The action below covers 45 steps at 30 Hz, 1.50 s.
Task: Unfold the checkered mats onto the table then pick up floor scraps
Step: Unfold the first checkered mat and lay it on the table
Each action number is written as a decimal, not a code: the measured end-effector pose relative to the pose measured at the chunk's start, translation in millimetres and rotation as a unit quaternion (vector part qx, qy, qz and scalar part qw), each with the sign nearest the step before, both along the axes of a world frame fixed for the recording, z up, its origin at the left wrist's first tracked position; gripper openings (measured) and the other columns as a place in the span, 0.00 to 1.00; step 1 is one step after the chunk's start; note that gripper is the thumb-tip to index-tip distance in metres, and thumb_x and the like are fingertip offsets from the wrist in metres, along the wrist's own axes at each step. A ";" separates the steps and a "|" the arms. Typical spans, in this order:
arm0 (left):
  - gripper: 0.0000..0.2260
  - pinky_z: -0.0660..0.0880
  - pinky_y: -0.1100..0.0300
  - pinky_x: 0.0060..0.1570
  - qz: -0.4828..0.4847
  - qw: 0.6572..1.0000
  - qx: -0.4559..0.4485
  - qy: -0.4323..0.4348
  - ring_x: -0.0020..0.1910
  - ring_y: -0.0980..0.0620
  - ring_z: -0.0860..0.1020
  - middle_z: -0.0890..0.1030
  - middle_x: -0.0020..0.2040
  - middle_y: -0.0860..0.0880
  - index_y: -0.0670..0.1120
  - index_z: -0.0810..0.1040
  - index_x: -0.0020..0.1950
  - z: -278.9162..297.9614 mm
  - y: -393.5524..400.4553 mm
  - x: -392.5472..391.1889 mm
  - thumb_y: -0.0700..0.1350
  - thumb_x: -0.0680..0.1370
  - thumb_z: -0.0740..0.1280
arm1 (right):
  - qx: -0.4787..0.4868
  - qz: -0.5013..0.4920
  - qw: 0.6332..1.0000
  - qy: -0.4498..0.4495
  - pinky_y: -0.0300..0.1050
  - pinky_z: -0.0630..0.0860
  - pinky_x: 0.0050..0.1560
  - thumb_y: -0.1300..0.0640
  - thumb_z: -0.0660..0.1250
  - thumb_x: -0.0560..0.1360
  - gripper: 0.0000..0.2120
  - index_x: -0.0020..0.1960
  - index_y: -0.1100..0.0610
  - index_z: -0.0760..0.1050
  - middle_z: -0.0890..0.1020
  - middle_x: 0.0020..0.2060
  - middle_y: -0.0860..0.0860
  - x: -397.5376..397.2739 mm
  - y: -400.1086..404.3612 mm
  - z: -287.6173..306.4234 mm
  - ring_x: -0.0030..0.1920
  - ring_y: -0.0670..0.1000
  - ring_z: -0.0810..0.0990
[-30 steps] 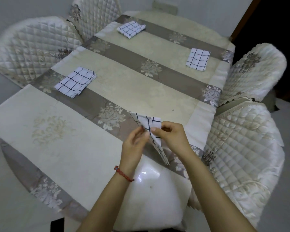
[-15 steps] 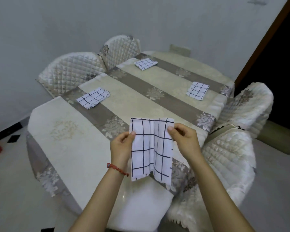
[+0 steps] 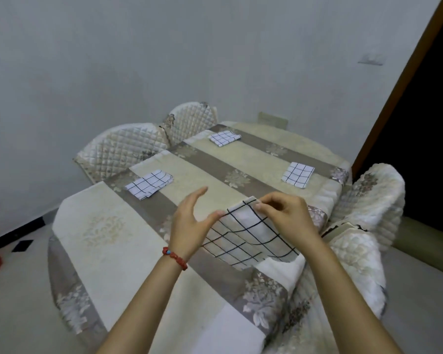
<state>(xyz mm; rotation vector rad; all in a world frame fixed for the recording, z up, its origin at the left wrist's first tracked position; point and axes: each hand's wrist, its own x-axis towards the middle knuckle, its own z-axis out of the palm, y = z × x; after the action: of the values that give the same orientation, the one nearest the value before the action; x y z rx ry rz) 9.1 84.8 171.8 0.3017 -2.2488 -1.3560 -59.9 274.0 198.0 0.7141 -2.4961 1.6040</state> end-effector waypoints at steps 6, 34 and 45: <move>0.06 0.72 0.50 0.40 -0.123 0.992 -0.020 -0.003 0.35 0.47 0.75 0.80 0.35 0.40 0.41 0.81 0.37 16.4 29.2 -12.3 0.42 0.71 0.70 | -0.006 0.051 0.999 -0.019 0.31 0.71 0.34 0.55 0.72 0.68 0.09 0.33 0.43 0.80 0.82 0.30 0.42 11.5 -2.7 7.0 0.31 0.38 0.76; 0.07 0.77 0.61 0.35 -0.118 0.943 0.299 -0.085 0.33 0.56 0.79 0.81 0.32 0.50 0.45 0.82 0.36 12.1 59.0 18.0 0.45 0.73 0.69 | -0.052 0.053 0.988 -0.136 0.41 0.71 0.33 0.54 0.75 0.60 0.13 0.35 0.61 0.75 0.77 0.29 0.49 37.8 -4.4 -14.2 0.32 0.45 0.74; 0.08 0.75 0.69 0.26 0.018 0.940 0.338 -0.043 0.30 0.53 0.76 0.79 0.32 0.47 0.43 0.78 0.37 15.8 -10.0 11.1 0.39 0.76 0.65 | -0.109 -0.134 0.980 -0.098 0.58 0.78 0.48 0.63 0.71 0.69 0.02 0.39 0.62 0.80 0.84 0.41 0.63 31.8 35.8 -4.8 0.43 0.61 0.82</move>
<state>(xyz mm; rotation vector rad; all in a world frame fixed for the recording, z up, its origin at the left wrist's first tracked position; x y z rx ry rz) 20.2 74.8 187.7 0.6357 -1.7506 -2.0964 -28.1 309.8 193.2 0.1922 -2.3599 1.8778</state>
